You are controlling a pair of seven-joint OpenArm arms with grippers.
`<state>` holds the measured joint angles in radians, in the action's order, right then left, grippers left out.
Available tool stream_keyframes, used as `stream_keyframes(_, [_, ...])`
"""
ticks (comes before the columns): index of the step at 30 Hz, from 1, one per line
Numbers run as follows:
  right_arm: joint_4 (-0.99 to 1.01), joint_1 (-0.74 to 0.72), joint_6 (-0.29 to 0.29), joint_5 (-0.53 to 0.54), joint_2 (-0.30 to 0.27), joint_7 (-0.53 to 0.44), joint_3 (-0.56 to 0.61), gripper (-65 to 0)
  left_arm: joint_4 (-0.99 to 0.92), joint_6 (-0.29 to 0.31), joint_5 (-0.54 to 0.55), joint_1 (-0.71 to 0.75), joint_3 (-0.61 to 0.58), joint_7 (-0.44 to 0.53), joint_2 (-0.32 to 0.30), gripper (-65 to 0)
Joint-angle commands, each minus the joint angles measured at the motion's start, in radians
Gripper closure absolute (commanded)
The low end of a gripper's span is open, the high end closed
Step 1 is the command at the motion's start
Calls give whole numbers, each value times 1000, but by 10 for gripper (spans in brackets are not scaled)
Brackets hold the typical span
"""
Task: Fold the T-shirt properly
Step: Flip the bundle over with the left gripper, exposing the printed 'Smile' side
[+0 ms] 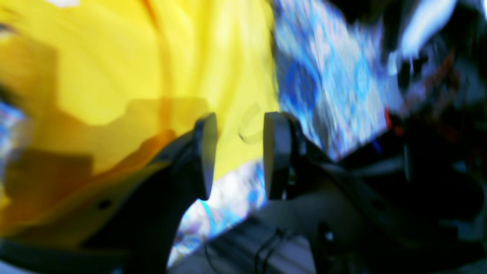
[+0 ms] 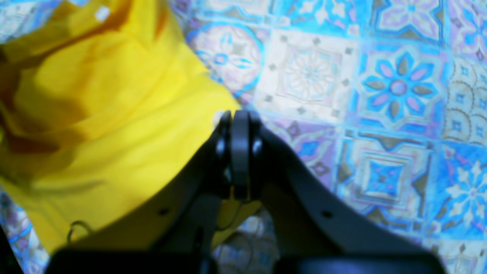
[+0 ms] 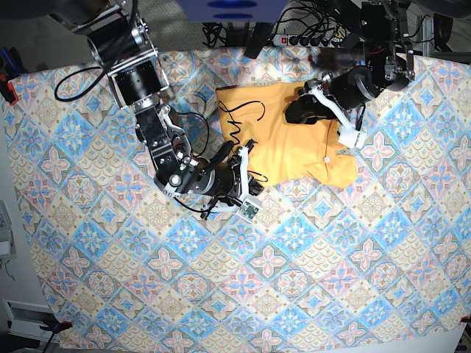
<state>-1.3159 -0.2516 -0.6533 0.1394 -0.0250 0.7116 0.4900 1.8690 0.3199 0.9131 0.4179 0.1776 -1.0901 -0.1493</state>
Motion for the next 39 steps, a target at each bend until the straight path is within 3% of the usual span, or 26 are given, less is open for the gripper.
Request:
stream_keyframes(1, [16,-47,-4,19,10,-42,-1,-2,14,5,-15,-3,-14,14,-5,-203])
stream_keyframes(8, [247,-151,-4,19,40,-119,-1,-2,-67,5,-219,-23,-66,14,44,-203])
stream_keyframes(15, [375,-163,-4,19,40,-129,92,-2,-200,5,-248,-69,-66,14,30,-203])
stream_keyframes(20, [405,-159,-4,19,-14,-159,169,-2,-312,5,-303,-146,-66,15,23,-203])
stream_keyframes(25, [358,-116,-4,19,-79,-155,163,-1,-360,6,-365,-212,-66,17,23,-203])
stream_keyframes(34, [149,5,-4,19,-218,-100,160,0,-474,9,-437,-331,-69,86,23,-203])
stream_keyframes(39, [0,85,-4,19,-292,-66,160,0,-536,8,-460,-429,-163,133,23,-203])
